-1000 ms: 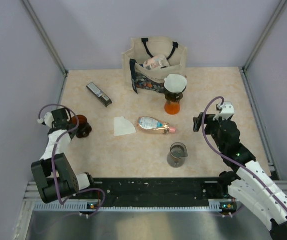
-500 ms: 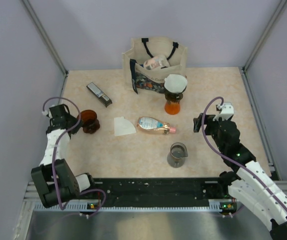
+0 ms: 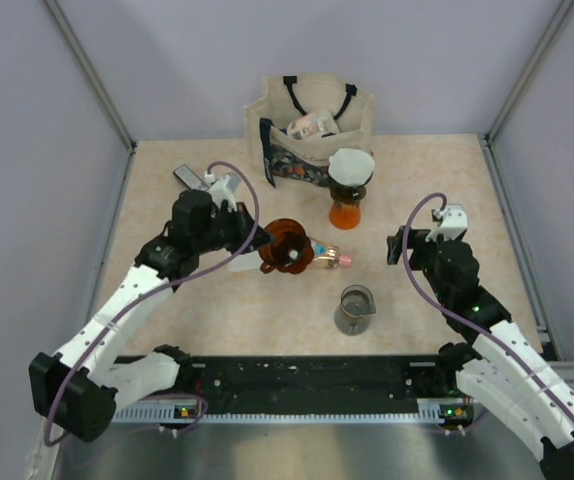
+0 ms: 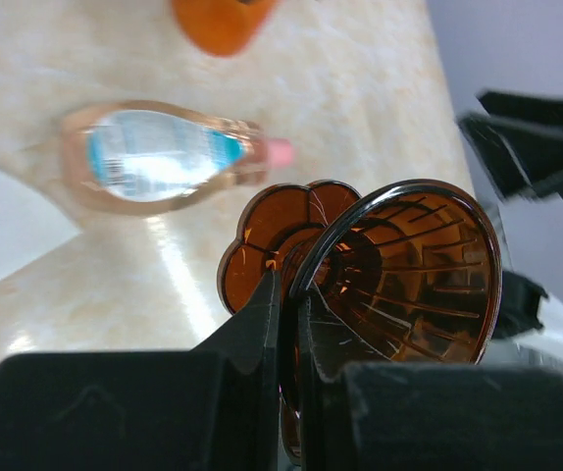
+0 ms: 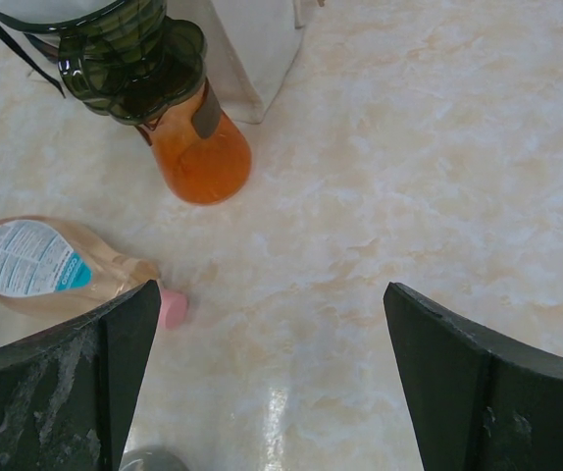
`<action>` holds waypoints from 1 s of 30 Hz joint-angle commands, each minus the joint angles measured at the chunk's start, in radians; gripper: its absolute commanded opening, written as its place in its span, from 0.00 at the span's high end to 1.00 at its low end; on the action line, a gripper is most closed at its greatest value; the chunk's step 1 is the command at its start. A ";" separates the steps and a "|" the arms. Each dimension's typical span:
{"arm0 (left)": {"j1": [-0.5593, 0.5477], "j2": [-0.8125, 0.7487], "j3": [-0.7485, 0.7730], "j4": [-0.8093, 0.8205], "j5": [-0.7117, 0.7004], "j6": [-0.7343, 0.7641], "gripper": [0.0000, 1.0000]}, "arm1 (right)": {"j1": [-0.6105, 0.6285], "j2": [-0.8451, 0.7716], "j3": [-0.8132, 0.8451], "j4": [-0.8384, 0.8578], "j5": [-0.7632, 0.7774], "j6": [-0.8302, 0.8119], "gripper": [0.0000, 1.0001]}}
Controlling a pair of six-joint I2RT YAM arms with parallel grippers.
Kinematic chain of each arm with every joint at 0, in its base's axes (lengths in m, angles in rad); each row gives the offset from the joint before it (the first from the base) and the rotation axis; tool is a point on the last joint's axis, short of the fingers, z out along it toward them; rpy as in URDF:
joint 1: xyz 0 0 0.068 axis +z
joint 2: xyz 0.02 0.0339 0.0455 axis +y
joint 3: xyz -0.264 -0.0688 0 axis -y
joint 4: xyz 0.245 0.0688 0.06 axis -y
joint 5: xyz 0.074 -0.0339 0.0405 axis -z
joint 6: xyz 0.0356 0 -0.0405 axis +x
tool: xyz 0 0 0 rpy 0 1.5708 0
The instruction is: Place the coffee filter in the dripper
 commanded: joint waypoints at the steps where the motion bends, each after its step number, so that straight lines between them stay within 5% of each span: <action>1: -0.163 0.009 0.087 0.084 0.055 0.028 1.00 | 0.006 -0.003 0.029 0.021 0.044 0.006 0.03; 9: -0.381 0.173 0.234 0.030 0.056 0.087 1.00 | 0.006 -0.011 0.028 -0.005 0.133 0.017 0.02; 30: -0.556 0.454 0.487 -0.172 -0.085 0.111 1.00 | 0.006 -0.018 0.020 -0.022 0.193 0.028 0.01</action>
